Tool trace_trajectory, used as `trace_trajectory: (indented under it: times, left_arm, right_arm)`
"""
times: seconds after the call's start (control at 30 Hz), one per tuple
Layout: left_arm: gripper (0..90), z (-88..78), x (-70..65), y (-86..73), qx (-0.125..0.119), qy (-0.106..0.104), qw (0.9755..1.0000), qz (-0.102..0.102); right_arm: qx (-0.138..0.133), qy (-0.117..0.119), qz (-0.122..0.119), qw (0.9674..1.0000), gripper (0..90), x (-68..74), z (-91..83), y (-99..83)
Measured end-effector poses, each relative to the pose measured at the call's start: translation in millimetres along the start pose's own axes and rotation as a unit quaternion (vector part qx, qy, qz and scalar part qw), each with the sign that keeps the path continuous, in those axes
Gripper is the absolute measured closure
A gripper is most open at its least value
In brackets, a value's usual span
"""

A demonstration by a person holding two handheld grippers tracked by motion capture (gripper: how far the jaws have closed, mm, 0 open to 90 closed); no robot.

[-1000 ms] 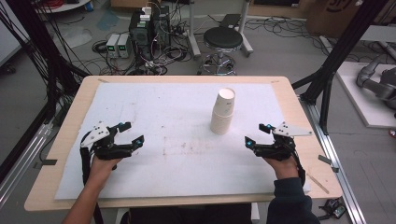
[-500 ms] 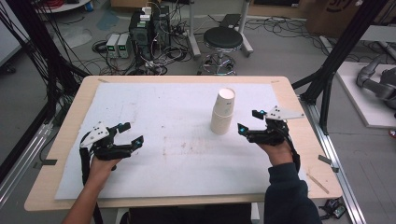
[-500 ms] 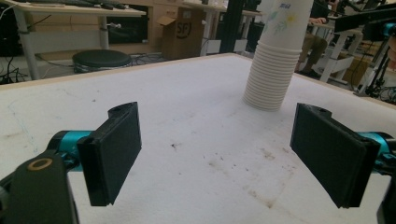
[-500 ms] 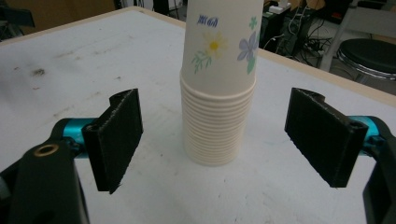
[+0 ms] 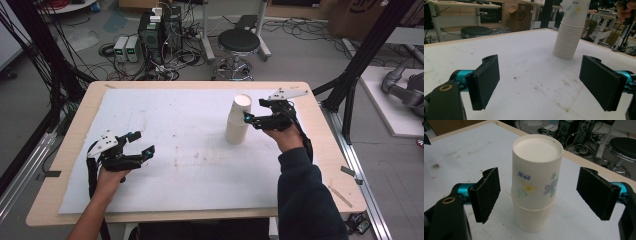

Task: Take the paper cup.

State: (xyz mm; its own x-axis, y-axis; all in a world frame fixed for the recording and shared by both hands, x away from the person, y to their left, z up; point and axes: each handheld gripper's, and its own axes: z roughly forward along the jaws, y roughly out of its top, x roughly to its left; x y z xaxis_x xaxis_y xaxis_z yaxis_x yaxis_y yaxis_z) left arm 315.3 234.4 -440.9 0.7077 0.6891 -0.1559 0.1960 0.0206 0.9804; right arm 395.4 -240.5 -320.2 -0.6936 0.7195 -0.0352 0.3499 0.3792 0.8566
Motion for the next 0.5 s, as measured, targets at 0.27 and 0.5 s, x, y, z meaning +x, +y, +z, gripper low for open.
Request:
trace_trajectory:
  times: [0.27,0.5]
  left_arm:
    - [16.7,-0.2,0.5,-0.1,0.002,0.001,1.0,-0.001]
    - [16.8,-0.3,1.0,-0.1,0.0,0.001,1.0,-0.001]
  right_arm:
    - [0.018,0.015,0.0,0.9997,19.3,-2.0,21.9,17.4]
    - [0.032,0.02,-0.002,0.9993,20.6,-3.8,37.9,22.1]
